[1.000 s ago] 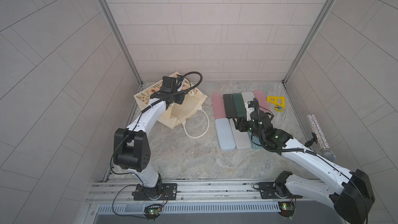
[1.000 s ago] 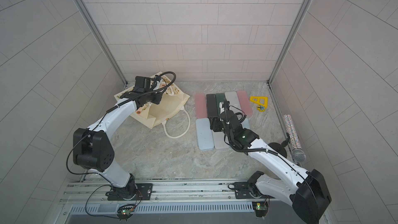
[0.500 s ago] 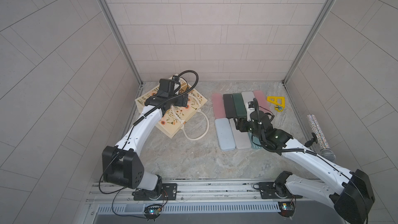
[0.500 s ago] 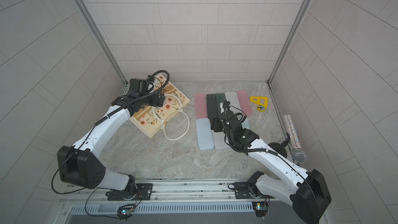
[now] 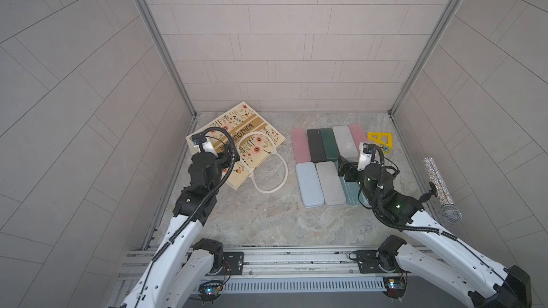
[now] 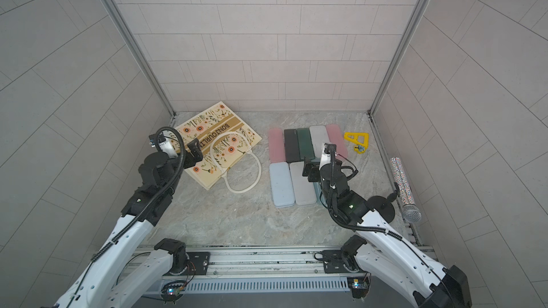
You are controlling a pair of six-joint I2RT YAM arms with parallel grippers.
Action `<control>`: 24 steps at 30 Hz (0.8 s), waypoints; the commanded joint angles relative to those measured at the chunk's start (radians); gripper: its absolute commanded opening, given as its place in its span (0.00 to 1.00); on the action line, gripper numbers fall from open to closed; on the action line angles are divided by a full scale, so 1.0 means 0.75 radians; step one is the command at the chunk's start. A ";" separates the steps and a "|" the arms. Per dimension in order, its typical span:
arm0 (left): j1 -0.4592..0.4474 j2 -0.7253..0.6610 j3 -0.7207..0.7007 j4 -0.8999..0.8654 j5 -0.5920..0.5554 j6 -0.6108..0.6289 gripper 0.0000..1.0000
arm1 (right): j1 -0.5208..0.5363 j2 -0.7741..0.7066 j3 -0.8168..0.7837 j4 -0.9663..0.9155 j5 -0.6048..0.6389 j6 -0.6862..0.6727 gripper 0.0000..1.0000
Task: Take out the pencil case from the canvas bag
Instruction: Place the canvas bag at the center of the board.
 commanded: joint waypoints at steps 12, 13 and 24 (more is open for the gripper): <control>0.048 0.219 -0.443 0.777 -0.273 0.470 1.00 | -0.416 0.243 -0.028 0.351 0.072 -0.188 1.00; 0.048 0.228 -0.478 0.804 -0.289 0.482 1.00 | -0.430 0.261 -0.032 0.356 0.078 -0.205 0.99; 0.136 0.537 -0.575 1.033 -0.151 0.580 1.00 | -0.601 0.560 -0.265 0.770 0.035 -0.316 0.99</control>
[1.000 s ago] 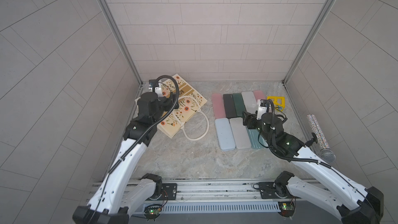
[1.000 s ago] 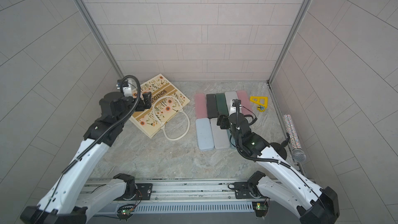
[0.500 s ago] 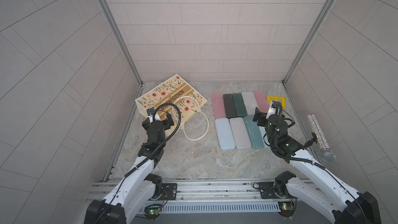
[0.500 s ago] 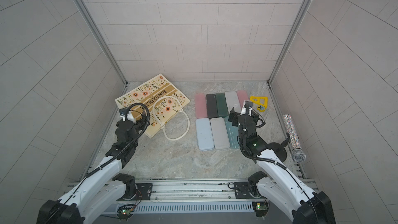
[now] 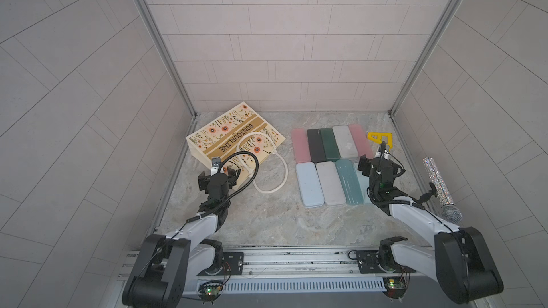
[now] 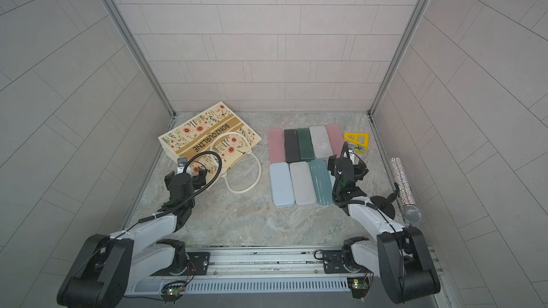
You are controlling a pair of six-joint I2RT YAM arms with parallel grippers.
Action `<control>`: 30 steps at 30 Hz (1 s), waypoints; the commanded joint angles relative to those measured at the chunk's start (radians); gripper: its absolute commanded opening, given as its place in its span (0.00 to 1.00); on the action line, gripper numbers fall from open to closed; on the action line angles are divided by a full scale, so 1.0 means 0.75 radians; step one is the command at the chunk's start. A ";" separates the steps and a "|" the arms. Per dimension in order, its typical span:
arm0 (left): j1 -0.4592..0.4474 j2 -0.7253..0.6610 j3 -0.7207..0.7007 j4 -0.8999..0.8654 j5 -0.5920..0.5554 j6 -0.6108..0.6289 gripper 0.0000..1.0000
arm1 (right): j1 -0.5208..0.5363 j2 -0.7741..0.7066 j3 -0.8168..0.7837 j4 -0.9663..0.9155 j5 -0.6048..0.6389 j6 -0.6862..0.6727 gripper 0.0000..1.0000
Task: Take out the pencil case from the canvas bag
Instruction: Place the canvas bag at the center of the board, then adjust the canvas bag at the center of the board.
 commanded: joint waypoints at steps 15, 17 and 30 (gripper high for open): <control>0.246 0.491 0.204 0.384 0.560 -0.143 1.00 | -0.096 0.433 0.010 0.516 -0.133 -0.156 0.99; 0.245 0.502 0.223 0.361 0.562 -0.136 1.00 | -0.097 0.440 0.025 0.484 -0.160 -0.167 1.00; 0.233 0.569 0.234 0.380 0.547 -0.112 1.00 | -0.085 0.535 -0.101 0.824 -0.121 -0.180 1.00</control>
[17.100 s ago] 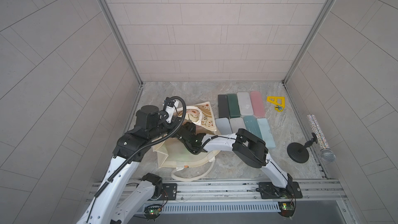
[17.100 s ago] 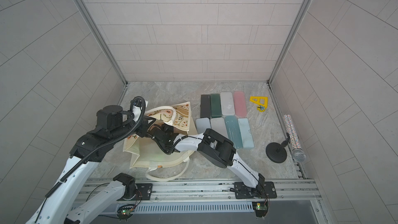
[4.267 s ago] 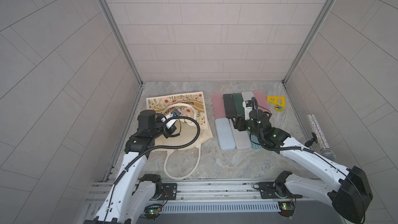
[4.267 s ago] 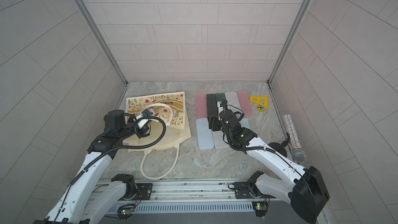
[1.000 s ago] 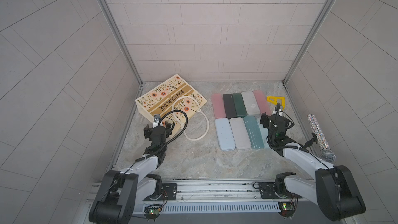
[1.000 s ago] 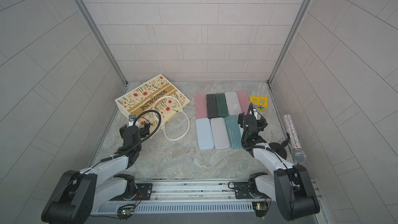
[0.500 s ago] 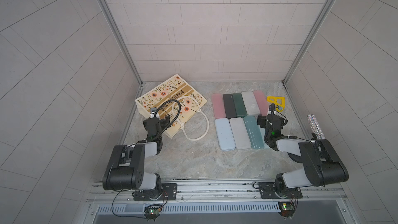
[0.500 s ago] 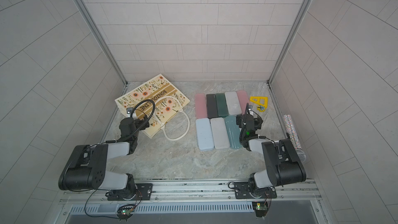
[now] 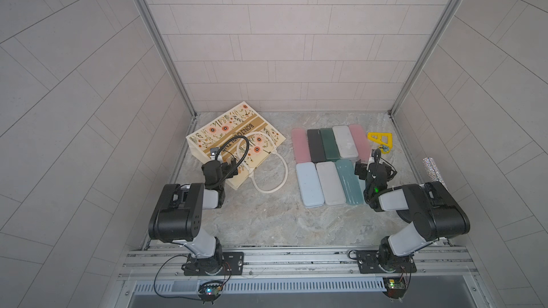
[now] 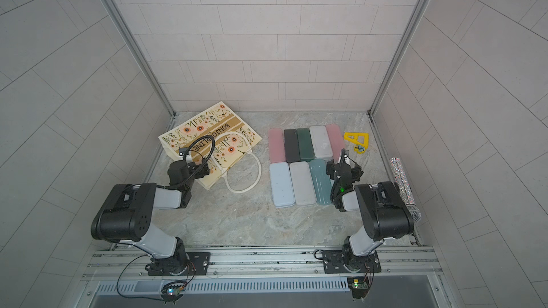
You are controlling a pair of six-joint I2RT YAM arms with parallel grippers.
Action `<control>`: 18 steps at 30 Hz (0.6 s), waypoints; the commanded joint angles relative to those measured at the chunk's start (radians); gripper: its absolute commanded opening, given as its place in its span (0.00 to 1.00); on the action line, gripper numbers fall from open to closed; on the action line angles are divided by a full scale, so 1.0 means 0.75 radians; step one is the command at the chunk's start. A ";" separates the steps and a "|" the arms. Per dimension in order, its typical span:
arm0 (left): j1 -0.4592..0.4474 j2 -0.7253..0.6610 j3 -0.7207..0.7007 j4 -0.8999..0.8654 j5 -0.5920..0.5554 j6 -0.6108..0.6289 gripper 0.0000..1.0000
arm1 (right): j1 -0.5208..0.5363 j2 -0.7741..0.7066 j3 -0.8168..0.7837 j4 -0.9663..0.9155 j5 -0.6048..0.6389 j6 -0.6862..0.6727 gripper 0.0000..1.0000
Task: Take out the pencil case from the canvas bag
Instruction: Adjust the canvas bag at the center of the board.
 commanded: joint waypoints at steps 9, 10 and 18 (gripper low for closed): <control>-0.073 -0.160 -0.038 0.026 -0.096 0.057 1.00 | 0.050 0.012 0.033 0.072 0.023 -0.082 1.00; -0.122 -0.227 -0.012 -0.077 -0.201 0.080 1.00 | 0.094 0.008 0.019 0.098 0.146 -0.094 1.00; -0.406 -0.364 0.257 -0.637 -0.461 0.058 1.00 | 0.145 0.022 -0.031 0.228 0.223 -0.135 1.00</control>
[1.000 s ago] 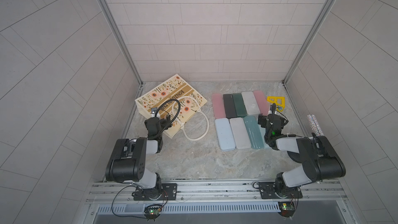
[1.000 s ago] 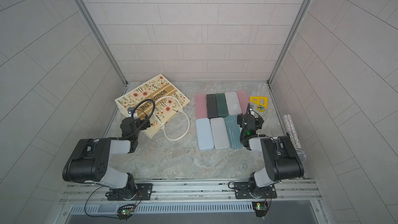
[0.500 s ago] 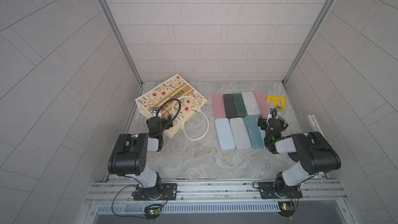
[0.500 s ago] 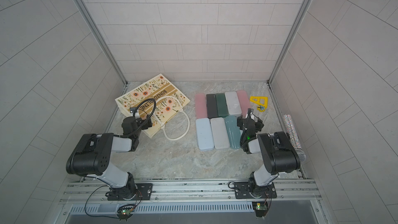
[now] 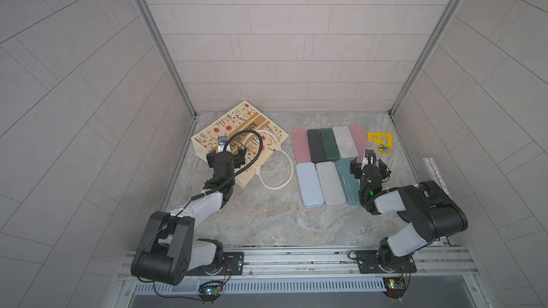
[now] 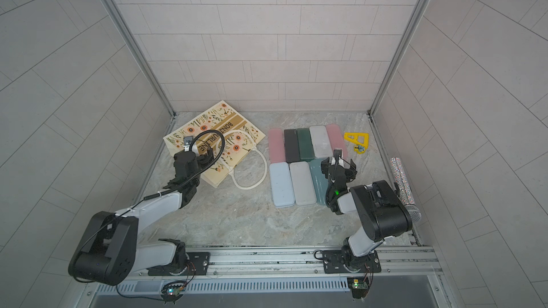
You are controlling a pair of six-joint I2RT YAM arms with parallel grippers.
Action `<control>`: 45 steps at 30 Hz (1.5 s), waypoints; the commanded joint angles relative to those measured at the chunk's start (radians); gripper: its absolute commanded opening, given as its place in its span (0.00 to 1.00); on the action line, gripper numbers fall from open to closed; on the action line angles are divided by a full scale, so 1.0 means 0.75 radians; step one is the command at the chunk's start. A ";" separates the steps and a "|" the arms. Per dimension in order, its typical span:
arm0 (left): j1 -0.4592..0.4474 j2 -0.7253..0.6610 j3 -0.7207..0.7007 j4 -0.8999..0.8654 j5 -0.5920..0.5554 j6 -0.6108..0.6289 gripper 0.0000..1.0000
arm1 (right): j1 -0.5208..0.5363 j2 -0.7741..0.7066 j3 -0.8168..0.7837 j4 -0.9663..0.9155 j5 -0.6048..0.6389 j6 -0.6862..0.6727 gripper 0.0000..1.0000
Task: Take out the pencil case from the canvas bag
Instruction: Adjust the canvas bag at the center of the board.
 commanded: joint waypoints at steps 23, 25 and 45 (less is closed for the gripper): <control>-0.390 0.471 0.468 -0.629 -0.018 0.467 0.96 | 0.042 -0.799 0.282 -0.997 0.166 0.488 1.00; -0.407 0.528 0.524 -0.671 -0.039 0.477 0.96 | 0.041 -0.815 0.268 -0.970 0.150 0.486 1.00; -0.481 0.883 0.920 -0.998 -0.259 0.523 0.93 | 0.042 -0.832 0.224 -0.938 0.170 0.486 1.00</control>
